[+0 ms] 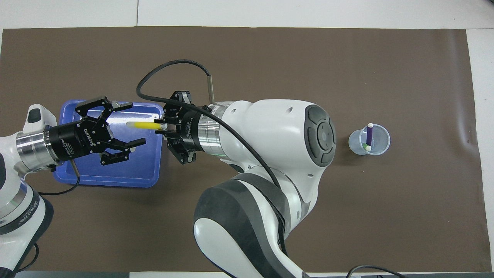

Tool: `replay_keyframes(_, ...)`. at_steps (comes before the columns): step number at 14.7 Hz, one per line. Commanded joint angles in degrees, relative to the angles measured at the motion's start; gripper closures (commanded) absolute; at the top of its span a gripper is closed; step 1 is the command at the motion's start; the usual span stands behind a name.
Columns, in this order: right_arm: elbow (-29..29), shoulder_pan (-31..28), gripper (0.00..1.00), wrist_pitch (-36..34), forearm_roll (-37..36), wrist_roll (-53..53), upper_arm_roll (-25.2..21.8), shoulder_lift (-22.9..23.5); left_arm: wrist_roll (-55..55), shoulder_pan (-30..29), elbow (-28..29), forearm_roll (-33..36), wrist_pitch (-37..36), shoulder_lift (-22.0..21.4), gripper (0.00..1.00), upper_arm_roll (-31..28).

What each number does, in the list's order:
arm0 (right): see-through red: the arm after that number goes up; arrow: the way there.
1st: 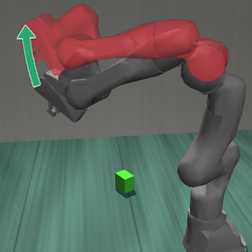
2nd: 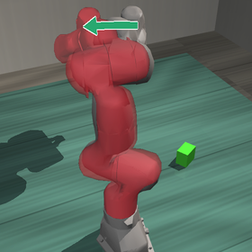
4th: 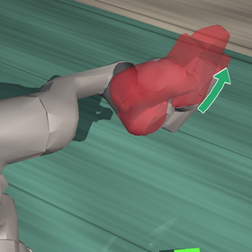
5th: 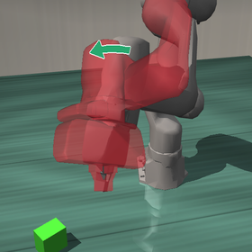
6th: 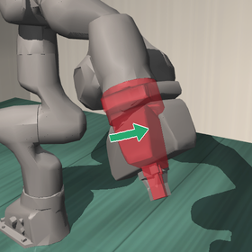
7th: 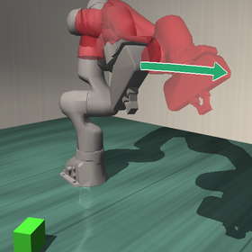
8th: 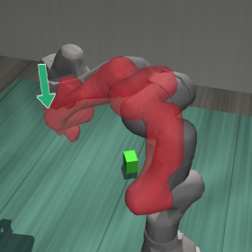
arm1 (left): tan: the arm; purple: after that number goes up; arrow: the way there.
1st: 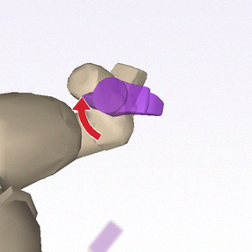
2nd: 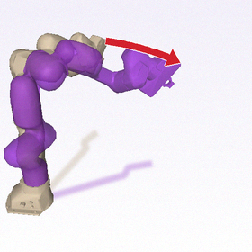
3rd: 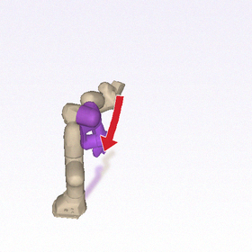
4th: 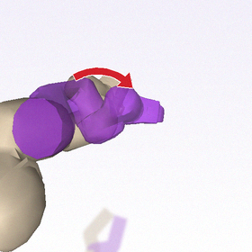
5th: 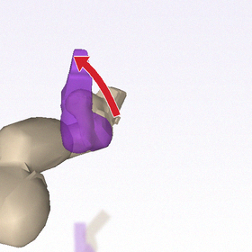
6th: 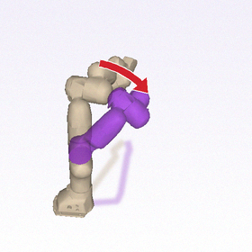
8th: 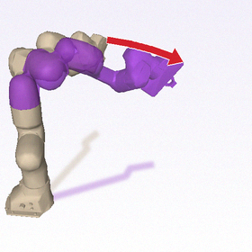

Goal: Right arm passes pens to left for tray arrangement
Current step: 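Lift the yellow pen with the right gripper toward the left gripper, then close the left gripper on the yellow pen held by the right gripper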

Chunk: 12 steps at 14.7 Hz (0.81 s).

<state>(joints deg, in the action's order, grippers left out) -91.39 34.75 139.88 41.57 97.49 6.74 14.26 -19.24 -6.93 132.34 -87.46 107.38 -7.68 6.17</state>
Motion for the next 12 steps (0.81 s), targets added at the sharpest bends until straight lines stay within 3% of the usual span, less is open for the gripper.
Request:
replay_keyframes(1, -1.16, 0.76, 1.0, -0.05, 0.44, 0.77, -0.15, -0.2, -2.02, 0.61, 1.78, -1.4, 1.52, -2.08, 0.15, -0.28)
replay_keyframes(7, -1.78, 1.02, 1.0, -0.05, 0.26, 0.77, -0.15, -0.64, -3.61, -0.01, 1.87, -1.4, 0.64, -2.17, 0.43, -0.46)
replay_keyframes(12, -1.95, 1.02, 1.0, 0.04, 0.18, 0.68, -0.15, -0.64, -4.05, -0.36, 1.87, -1.4, 0.11, -2.26, 0.44, -0.63)
